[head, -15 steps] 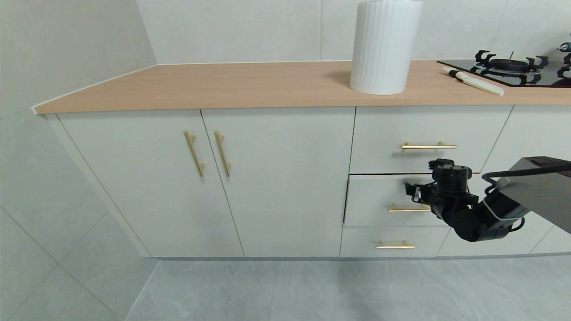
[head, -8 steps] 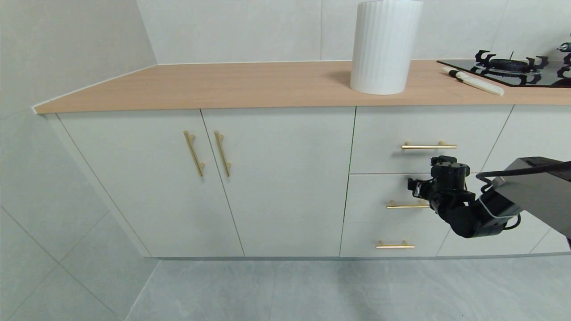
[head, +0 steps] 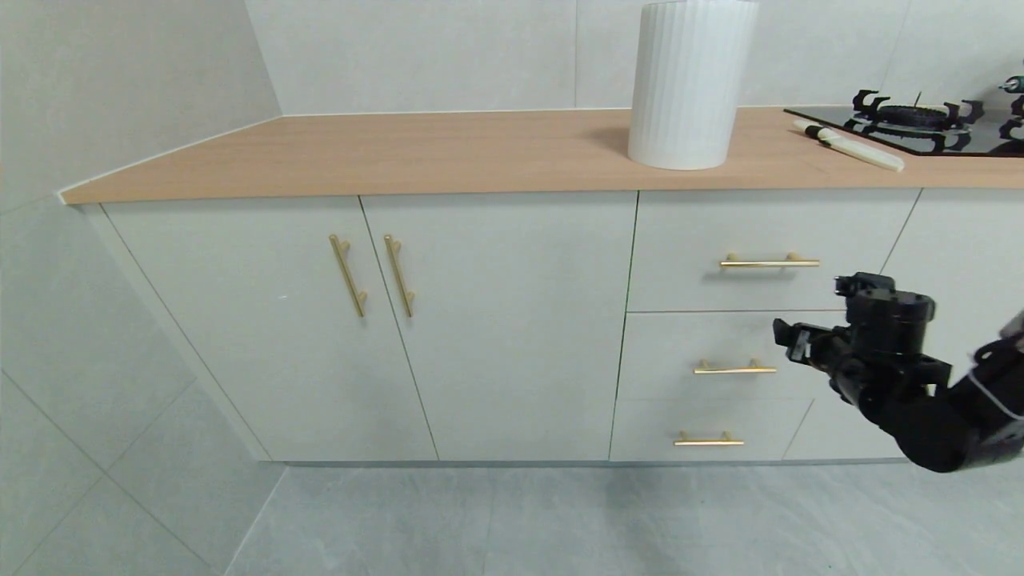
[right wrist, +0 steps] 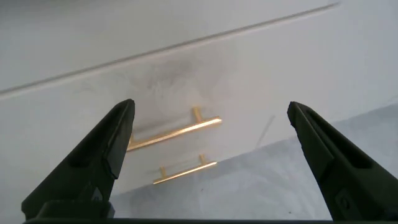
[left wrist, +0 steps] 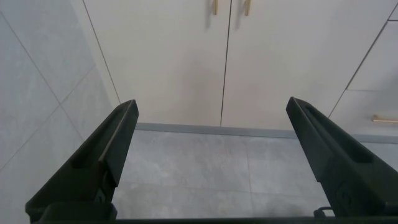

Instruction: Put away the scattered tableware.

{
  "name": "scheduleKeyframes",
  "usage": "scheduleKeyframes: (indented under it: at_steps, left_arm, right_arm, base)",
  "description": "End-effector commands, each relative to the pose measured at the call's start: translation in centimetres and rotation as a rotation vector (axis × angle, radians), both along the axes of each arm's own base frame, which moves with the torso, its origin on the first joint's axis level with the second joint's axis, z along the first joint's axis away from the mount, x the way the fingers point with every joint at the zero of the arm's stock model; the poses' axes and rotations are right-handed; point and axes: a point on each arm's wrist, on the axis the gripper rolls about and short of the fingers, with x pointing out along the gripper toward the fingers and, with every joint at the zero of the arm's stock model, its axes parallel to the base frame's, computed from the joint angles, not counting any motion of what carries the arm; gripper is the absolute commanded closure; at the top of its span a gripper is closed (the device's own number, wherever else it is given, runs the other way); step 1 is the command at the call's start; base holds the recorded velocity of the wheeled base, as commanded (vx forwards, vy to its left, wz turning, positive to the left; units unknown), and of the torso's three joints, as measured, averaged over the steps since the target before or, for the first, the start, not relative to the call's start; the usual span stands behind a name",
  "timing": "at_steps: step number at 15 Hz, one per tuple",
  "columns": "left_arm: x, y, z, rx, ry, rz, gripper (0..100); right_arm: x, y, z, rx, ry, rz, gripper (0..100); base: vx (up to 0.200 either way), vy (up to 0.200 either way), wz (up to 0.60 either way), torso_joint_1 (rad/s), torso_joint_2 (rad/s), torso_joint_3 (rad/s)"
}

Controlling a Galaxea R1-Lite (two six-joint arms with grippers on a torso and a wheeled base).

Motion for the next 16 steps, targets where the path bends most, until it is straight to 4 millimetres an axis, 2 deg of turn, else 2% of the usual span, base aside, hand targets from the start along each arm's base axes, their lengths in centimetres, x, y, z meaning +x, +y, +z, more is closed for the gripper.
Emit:
scheduleKeyframes:
  at_steps: [1,2,3,4,6,10,12,14,16]
  left_arm:
    - [0.0,0.0,0.0,0.000,0.001,0.000,0]
    - [0.0,0.0,0.0,0.000,0.001,0.002,0]
    - [0.0,0.0,0.0,0.000,0.001,0.000,0]
    - [0.0,0.0,0.0,0.000,0.001,0.002,0]
    - [0.0,0.0,0.0,0.000,0.001,0.000,0]
    - [0.0,0.0,0.0,0.000,0.001,0.002,0]
    - [0.0,0.0,0.0,0.001,0.001,0.002,0]
    - [0.0,0.0,0.0,0.000,0.001,0.000,0]
    - [0.0,0.0,0.0,0.000,0.001,0.002,0]
  right_arm:
    - [-8.2,-0.9,5.4,-0.032,-0.174,-0.018,0]
    - [-10.9,-1.2,6.4,-0.075,-0.205,-0.031,0]
    - [-14.9,-1.6,8.0,-0.126,-0.260,-0.033,0]
    - [-16.1,-1.8,8.3,-0.137,-0.275,-0.037,0]
    - [-20.8,-2.3,9.0,-0.192,-0.339,-0.050,0]
    - [-27.1,-3.1,7.5,-0.285,-0.355,-0.113,0]
    - [-29.0,-3.4,7.1,-0.282,-0.345,-0.149,0]
    - [-33.4,-3.9,5.8,-0.279,-0.346,-0.202,0]
    - [-36.1,-4.2,4.6,-0.285,-0.327,-0.237,0]
  base:
    - [0.000,0.000,0.00,0.000,0.00,0.000]
    - [0.000,0.000,0.00,0.000,0.00,0.000]
    - [0.000,0.000,0.00,0.000,0.00,0.000]
    - [0.000,0.000,0.00,0.000,0.00,0.000]
    - [0.000,0.000,0.00,0.000,0.00,0.000]
    - [0.000,0.000,0.00,0.000,0.00,0.000]
    - [0.000,0.000,0.00,0.000,0.00,0.000]
    - [0.000,0.000,0.00,0.000,0.00,0.000]
    - [0.000,0.000,0.00,0.000,0.00,0.000]
